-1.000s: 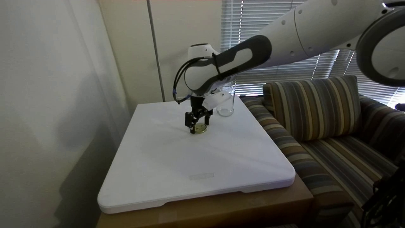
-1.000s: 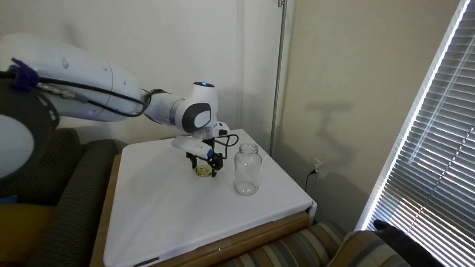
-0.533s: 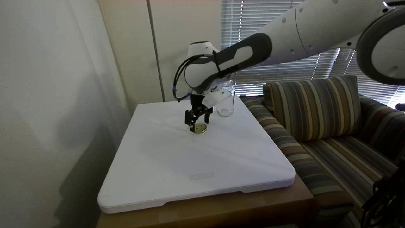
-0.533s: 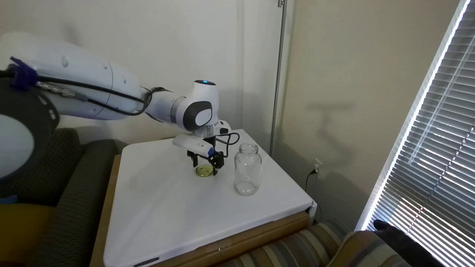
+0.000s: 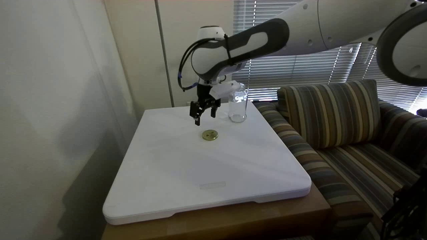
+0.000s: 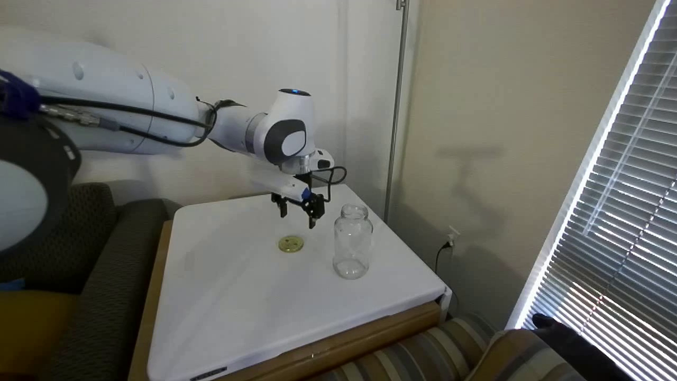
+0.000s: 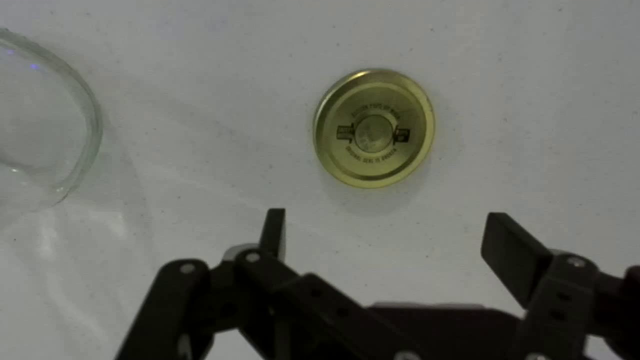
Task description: Uncover the container
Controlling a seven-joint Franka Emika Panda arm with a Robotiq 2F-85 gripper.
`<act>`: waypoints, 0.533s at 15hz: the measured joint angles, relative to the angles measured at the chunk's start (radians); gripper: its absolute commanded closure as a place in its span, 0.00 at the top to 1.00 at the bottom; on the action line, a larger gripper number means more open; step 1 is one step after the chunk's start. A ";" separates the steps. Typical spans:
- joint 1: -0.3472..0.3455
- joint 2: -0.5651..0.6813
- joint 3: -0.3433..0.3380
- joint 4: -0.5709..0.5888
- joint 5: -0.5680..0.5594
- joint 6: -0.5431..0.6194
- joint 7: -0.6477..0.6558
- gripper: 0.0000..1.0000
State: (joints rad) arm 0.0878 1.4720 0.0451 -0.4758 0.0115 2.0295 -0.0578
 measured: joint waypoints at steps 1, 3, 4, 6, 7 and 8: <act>0.000 0.000 0.000 0.017 0.000 -0.016 -0.001 1.00; 0.000 -0.001 0.000 0.052 0.000 -0.055 -0.001 1.00; 0.000 -0.001 0.000 0.068 0.000 -0.078 -0.001 1.00; 0.000 -0.001 0.000 0.086 0.000 -0.102 -0.001 1.00; 0.000 -0.001 0.000 0.089 0.000 -0.105 -0.001 1.00; 0.000 0.000 0.000 0.089 0.000 -0.106 -0.001 1.00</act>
State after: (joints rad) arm 0.0880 1.4715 0.0453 -0.3868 0.0114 1.9235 -0.0587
